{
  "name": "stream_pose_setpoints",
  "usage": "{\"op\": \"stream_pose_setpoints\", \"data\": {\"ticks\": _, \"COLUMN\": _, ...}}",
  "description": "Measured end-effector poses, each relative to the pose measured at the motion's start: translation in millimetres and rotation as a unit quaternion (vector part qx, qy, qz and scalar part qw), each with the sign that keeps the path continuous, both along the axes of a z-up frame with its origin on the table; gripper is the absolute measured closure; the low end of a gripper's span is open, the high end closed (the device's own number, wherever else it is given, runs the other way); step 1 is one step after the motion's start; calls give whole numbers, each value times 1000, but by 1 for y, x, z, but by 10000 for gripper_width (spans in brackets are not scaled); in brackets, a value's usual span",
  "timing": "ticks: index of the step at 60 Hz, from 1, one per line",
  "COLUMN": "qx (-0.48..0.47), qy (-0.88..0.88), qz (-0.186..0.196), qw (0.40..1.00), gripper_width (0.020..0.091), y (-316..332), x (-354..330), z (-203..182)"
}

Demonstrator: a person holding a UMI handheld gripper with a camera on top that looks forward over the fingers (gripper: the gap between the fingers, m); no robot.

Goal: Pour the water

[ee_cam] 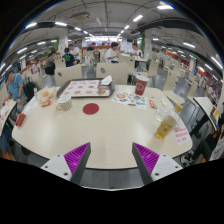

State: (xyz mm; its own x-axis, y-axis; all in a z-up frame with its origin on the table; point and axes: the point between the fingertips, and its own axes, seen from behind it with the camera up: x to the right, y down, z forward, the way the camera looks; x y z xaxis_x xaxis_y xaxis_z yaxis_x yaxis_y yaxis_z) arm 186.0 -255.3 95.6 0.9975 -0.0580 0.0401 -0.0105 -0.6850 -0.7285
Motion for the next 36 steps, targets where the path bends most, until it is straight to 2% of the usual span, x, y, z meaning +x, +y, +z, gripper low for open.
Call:
{"op": "stream_pose_setpoints", "data": {"ticks": 11, "qx": 4, "qy": -14, "qz": -16, "qw": 1000, "gripper_width": 249, "y": 2, "x": 102, "z": -27}}
{"op": "stream_pose_setpoints", "data": {"ticks": 18, "qx": 17, "qy": -19, "qz": -10, "qw": 1000, "gripper_width": 258, "y": 14, "x": 152, "z": -42}}
{"op": "stream_pose_setpoints", "data": {"ticks": 36, "qx": 55, "qy": -13, "qz": -1, "qw": 998, "gripper_width": 253, "y": 81, "x": 221, "z": -64}}
